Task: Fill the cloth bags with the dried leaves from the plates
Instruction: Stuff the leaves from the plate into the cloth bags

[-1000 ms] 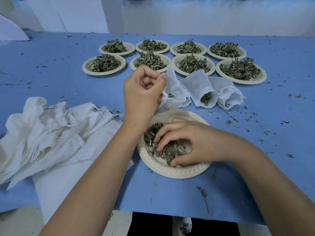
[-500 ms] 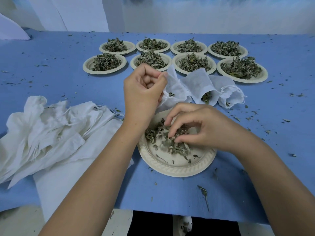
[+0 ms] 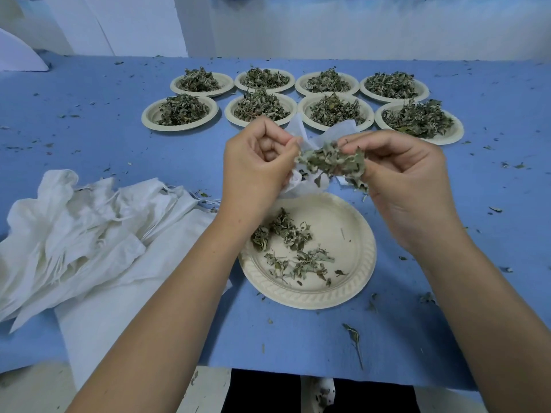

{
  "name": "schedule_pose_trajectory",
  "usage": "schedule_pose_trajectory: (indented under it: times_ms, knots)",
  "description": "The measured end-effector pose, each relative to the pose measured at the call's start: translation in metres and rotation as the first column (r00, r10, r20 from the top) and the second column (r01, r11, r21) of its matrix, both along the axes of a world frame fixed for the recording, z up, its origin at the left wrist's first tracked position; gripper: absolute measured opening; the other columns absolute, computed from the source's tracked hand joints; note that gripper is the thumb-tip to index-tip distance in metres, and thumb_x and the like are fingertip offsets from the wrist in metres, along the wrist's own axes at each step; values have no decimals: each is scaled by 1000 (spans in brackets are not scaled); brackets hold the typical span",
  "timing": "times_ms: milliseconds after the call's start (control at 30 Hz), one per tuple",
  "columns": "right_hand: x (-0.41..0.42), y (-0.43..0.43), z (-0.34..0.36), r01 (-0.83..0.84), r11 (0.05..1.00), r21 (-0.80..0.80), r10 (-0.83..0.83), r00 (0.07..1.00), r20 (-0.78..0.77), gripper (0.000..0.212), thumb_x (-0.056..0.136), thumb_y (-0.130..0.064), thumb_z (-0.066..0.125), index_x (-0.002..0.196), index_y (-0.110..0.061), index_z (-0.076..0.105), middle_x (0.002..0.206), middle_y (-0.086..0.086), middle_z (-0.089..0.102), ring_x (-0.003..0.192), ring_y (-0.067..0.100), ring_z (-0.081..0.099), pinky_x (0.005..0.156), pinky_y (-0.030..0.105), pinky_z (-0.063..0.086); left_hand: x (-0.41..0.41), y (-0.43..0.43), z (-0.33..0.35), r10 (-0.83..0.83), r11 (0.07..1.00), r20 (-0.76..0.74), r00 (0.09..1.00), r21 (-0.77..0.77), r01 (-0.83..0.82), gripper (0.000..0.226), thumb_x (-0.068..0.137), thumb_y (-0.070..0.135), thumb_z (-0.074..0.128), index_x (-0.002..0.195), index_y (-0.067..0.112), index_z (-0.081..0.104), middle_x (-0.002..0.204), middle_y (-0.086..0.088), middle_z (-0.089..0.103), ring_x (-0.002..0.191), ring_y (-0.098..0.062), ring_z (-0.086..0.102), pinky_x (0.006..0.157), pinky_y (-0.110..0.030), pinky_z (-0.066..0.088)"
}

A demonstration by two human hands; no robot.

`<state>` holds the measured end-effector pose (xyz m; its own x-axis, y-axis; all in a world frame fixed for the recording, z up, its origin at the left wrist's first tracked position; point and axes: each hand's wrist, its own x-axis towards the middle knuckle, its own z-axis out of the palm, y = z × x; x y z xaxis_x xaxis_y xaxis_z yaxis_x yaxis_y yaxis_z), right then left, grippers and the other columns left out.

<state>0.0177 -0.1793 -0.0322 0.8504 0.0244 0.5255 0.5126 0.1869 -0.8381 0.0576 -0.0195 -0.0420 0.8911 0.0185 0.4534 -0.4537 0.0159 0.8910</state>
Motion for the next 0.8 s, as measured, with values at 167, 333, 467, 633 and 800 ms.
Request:
schedule_pose_trajectory:
  times_ms: [167,333,467,633,800]
  knots:
    - [2,6,-12,252,939,-234,-260,965,-6,22,77,7,72,81,-15,71,81,-9,73,81,8,70,78,20,54,-3,-2,-2,-71,996,40,997,47,69,25,89,0,66,71,15,55,52,7,56,37,-2,43,38,-14,35]
    - [0,11,-15,298,763,-574,-264,954,145,14,83,-3,67,96,-2,72,95,3,69,87,10,66,83,21,53,-3,-1,-3,-85,992,35,996,91,81,24,88,1,66,72,13,55,51,10,55,39,-1,44,41,-14,36]
    - [-3,8,-10,190,728,-659,-120,981,151,39,81,-21,68,117,-7,61,117,-2,61,109,5,57,93,21,48,0,1,-1,-32,997,7,999,73,32,25,89,2,66,71,16,57,49,10,56,37,-2,44,40,-15,36]
    - [0,5,-12,416,624,-662,-160,897,412,27,80,-5,74,106,-1,65,103,6,63,93,12,60,81,29,54,0,0,-3,-72,993,-2,997,93,72,26,89,2,66,70,17,55,48,10,54,37,-3,42,38,-16,35]
    - [-2,7,-15,495,685,-534,-253,850,463,12,81,-3,74,92,1,72,84,8,70,74,13,65,71,20,56,0,-1,-4,-96,989,-3,995,115,95,24,88,3,66,71,16,55,49,10,55,38,-2,42,41,-16,36]
